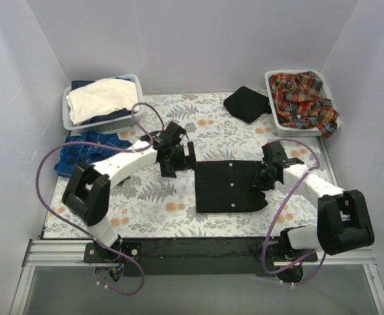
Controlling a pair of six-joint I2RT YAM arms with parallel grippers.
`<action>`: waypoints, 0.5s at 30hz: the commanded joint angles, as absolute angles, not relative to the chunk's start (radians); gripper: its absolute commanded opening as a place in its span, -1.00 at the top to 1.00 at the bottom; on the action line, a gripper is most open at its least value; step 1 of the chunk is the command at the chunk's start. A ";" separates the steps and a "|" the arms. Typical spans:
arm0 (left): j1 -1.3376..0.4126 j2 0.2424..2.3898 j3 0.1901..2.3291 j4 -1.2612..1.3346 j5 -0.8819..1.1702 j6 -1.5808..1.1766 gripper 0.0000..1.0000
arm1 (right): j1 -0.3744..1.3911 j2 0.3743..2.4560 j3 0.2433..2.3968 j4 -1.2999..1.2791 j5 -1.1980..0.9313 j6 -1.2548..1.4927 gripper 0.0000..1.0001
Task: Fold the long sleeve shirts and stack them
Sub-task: Fold the shirt
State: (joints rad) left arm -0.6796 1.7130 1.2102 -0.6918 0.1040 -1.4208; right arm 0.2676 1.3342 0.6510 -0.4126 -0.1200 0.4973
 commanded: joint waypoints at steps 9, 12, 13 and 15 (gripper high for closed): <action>-0.496 1.454 1.381 -0.827 -0.067 -1.344 -0.92 | 0.268 1.321 1.127 -0.852 0.712 0.313 0.97; -0.468 1.427 1.379 -0.830 -0.078 -1.348 -0.94 | 0.317 1.345 1.271 -0.909 0.869 0.278 0.97; -0.460 1.422 1.376 -0.828 -0.078 -1.350 -0.95 | 0.372 1.356 1.302 -0.914 0.911 0.244 0.97; -0.437 1.405 1.364 -0.827 -0.064 -1.348 -0.96 | 0.448 1.403 1.354 -0.917 1.021 0.201 0.97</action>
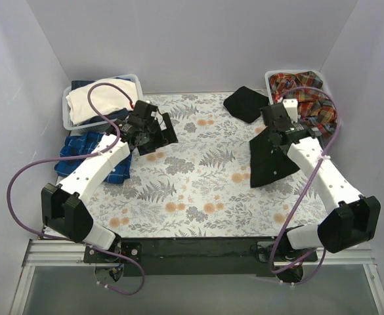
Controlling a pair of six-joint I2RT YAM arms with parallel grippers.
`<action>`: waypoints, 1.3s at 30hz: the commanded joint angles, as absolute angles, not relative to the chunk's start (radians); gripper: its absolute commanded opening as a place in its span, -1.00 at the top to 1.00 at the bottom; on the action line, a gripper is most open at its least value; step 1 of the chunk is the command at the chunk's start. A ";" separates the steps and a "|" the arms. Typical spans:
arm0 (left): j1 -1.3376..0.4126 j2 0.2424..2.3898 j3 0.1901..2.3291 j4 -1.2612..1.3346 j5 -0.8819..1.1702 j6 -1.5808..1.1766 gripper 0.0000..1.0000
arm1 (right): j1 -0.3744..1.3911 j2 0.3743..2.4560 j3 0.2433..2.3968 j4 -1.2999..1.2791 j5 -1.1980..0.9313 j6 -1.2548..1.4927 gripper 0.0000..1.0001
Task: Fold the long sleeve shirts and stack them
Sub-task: Fold the shirt
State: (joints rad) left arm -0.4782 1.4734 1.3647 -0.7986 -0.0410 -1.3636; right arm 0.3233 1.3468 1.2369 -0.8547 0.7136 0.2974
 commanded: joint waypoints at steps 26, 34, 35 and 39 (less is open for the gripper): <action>-0.206 1.146 1.258 -0.908 -0.215 -1.364 -0.96 | 1.264 2.271 1.948 -1.313 0.896 0.632 -0.37; -0.195 1.154 1.255 -0.884 -0.149 -1.365 -0.96 | 1.238 2.014 1.924 -1.221 0.795 0.595 -0.71; -0.193 1.155 1.246 -0.873 -0.129 -1.364 -0.96 | 1.223 1.987 1.887 -1.215 0.773 0.613 -0.71; -0.195 1.163 1.165 -0.787 0.087 -1.329 -0.96 | 1.093 1.786 1.643 -1.140 0.678 0.676 -0.67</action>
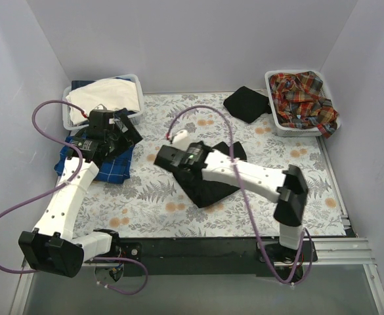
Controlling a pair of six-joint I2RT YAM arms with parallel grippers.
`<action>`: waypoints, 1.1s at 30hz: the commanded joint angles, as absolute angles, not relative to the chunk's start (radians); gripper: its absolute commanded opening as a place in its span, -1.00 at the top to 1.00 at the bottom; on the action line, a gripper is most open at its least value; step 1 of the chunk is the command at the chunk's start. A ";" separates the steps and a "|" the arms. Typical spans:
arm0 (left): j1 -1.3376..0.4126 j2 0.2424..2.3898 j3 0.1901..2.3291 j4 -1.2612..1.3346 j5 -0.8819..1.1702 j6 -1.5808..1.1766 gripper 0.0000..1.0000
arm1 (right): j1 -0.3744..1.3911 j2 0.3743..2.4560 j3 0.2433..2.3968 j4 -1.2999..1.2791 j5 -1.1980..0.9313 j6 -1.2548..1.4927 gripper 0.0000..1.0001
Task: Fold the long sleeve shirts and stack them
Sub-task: Fold the shirt, then neatly place the folded shirt to the corner
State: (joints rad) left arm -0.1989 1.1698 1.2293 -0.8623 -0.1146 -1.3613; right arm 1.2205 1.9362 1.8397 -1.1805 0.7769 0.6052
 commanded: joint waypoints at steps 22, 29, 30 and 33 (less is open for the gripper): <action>-0.601 1.526 1.018 -0.302 0.382 -1.456 -0.87 | 0.207 1.525 0.988 -0.479 -0.179 0.502 -0.50; -0.667 1.634 1.091 -0.385 0.258 -1.466 -0.84 | 0.190 1.614 0.951 -0.376 -0.346 0.508 -0.44; -0.667 1.623 1.085 -0.434 0.230 -1.473 -0.84 | 0.192 1.617 0.934 -0.364 -0.360 0.520 -0.43; -0.667 1.550 1.045 -0.507 0.128 -1.503 -0.87 | 0.190 1.620 0.902 -0.327 -0.390 0.538 -0.42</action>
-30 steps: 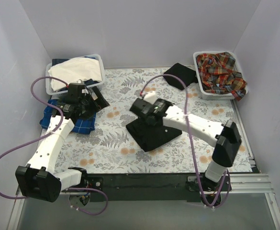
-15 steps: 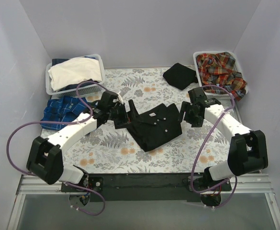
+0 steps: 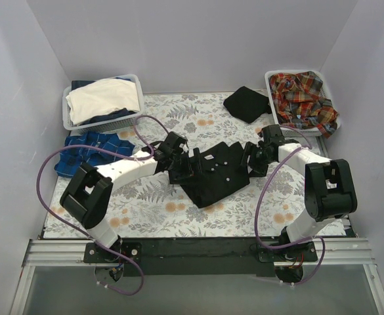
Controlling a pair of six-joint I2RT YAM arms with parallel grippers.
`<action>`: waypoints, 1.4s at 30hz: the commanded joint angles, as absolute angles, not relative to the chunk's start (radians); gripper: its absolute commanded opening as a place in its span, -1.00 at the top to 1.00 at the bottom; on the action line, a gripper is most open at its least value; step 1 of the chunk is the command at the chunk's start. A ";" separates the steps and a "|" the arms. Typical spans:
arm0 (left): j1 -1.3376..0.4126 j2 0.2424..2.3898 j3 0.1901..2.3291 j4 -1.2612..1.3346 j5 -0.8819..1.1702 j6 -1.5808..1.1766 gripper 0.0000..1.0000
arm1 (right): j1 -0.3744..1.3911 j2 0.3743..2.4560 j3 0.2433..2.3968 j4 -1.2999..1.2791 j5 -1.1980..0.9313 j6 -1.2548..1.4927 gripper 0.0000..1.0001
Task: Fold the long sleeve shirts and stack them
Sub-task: Neatly place the folded shirt to the corner
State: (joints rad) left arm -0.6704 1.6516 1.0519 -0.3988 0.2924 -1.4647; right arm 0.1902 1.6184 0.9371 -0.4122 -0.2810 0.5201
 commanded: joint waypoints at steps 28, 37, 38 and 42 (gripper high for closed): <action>-0.666 1.542 0.594 -0.209 0.095 -1.845 -0.17 | 0.296 1.552 0.733 -0.241 -0.514 0.661 -0.31; -0.663 1.453 0.615 -0.343 0.012 -1.844 1.00 | 0.298 1.519 0.727 -0.255 -0.509 0.673 -0.29; -0.663 1.453 0.630 -0.359 -0.020 -1.832 1.00 | 0.298 1.517 0.732 -0.255 -0.506 0.670 -0.29; -0.663 1.450 0.771 -0.511 -0.101 -1.726 1.00 | 0.298 1.497 0.790 -0.348 -0.425 0.611 -0.35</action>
